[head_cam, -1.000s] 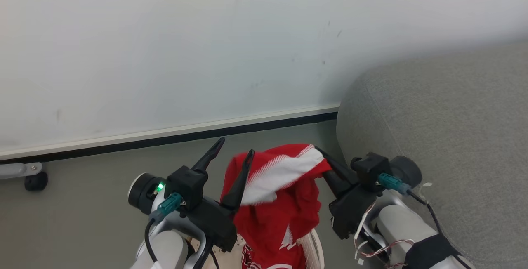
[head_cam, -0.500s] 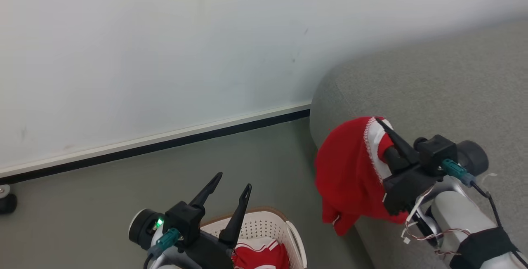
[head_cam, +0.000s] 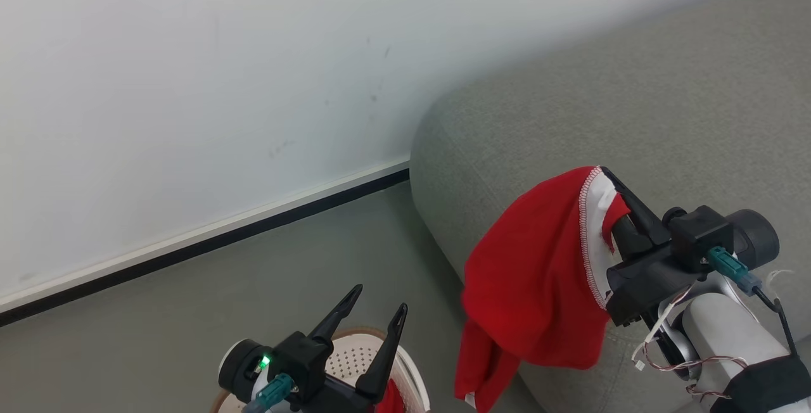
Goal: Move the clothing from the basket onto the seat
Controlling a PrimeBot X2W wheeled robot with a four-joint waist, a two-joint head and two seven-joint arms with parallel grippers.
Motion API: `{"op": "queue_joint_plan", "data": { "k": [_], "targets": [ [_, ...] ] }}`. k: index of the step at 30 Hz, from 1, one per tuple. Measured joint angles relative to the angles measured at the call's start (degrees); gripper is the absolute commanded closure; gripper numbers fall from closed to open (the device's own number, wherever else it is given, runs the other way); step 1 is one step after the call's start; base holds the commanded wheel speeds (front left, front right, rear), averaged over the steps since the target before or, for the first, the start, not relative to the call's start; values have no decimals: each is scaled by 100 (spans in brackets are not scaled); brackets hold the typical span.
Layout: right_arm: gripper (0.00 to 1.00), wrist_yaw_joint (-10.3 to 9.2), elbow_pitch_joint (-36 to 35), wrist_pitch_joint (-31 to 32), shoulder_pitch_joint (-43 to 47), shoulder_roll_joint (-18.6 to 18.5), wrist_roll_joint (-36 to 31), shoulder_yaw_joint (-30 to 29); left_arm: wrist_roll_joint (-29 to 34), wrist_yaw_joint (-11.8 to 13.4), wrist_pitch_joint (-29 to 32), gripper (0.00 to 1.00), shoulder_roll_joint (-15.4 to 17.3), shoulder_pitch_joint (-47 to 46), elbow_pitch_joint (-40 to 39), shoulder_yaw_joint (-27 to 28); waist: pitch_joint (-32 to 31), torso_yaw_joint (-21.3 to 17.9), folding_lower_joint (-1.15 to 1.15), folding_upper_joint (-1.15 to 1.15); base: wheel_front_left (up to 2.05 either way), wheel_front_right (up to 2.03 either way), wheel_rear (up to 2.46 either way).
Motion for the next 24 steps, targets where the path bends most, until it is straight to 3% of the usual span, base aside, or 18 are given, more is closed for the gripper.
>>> {"op": "queue_joint_plan", "data": {
  "k": [12, 24],
  "targets": [
    [100, -23, -229, 0, 228, -169, 1, -141, 1, 40, -42, 0, -70, -8, -64, -166, 41, -667, 0, 0, 0, 0, 0],
    [100, -44, 14, 1, 77, -241, 71, -347, 2, 51, -41, 0, -94, -16, -99, -216, 201, -532, 0, 0, 0, 0, 0]
  ]
}}
